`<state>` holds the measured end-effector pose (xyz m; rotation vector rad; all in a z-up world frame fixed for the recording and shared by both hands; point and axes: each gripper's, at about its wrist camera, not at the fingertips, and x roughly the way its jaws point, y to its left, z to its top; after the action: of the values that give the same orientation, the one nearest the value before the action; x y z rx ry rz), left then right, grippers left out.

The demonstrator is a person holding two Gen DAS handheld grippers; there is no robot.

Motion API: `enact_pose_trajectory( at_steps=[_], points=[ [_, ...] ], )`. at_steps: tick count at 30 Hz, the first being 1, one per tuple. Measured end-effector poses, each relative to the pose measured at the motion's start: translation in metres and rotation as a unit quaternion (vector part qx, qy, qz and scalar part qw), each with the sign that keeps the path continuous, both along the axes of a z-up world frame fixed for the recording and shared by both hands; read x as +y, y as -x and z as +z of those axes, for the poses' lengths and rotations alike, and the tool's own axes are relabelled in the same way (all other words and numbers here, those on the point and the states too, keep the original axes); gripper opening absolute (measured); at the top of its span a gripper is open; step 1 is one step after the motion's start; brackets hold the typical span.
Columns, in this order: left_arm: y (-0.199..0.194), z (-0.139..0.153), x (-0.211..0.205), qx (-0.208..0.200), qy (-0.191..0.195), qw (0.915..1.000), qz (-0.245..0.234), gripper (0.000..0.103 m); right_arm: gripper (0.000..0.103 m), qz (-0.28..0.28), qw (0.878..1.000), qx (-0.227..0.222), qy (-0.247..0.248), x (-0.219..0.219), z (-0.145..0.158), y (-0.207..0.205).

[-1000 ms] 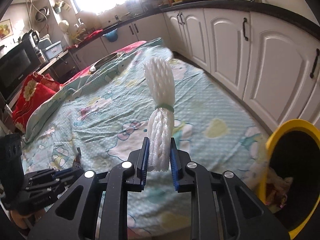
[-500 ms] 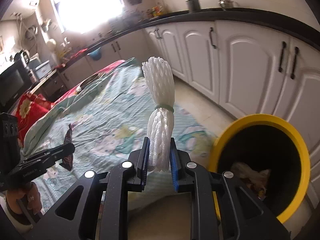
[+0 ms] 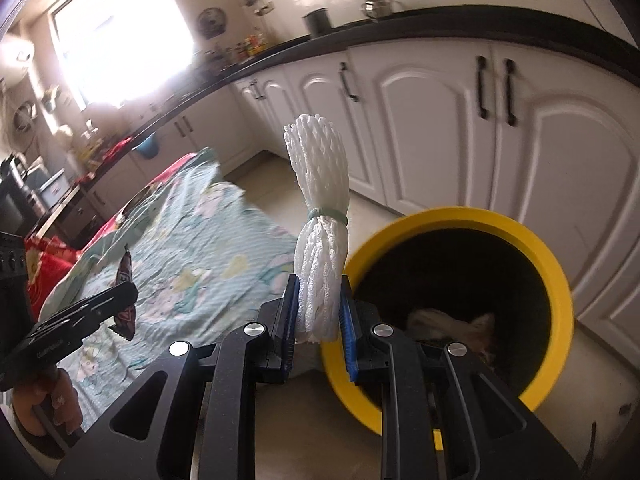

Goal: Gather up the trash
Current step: 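Carry the chocolate bar and foam net in both tools over the yellow bin, then open both tools to drop the chocolate bar and foam net into the bin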

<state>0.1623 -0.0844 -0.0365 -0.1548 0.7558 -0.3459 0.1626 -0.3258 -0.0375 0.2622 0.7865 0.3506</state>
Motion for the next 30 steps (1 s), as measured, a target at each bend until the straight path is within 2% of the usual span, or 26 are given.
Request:
enact_pose_trajectory(
  at_steps=[8, 13, 26, 30],
  points=[
    [-0.025, -0.003, -0.049, 0.009, 0.004, 0.9987, -0.049, 0.011, 0.019, -0.053, 0.998, 0.027, -0.004, -0.038, -0.023, 0.003],
    [-0.039, -0.010, -0.081, 0.013, -0.012, 0.9968, -0.078, 0.011, 0.019, -0.080, 0.996, 0.047, -0.015, -0.060, -0.039, 0.006],
    [-0.075, -0.035, -0.131, 0.038, -0.031, 0.9927, -0.111, 0.012, 0.021, -0.116, 0.990, 0.082, -0.028, -0.088, -0.064, 0.015],
    [-0.086, -0.040, -0.141, 0.047, -0.033, 0.9913, -0.119, 0.012, 0.027, -0.121, 0.989, 0.084, -0.029, -0.091, -0.065, 0.017]
  ],
)
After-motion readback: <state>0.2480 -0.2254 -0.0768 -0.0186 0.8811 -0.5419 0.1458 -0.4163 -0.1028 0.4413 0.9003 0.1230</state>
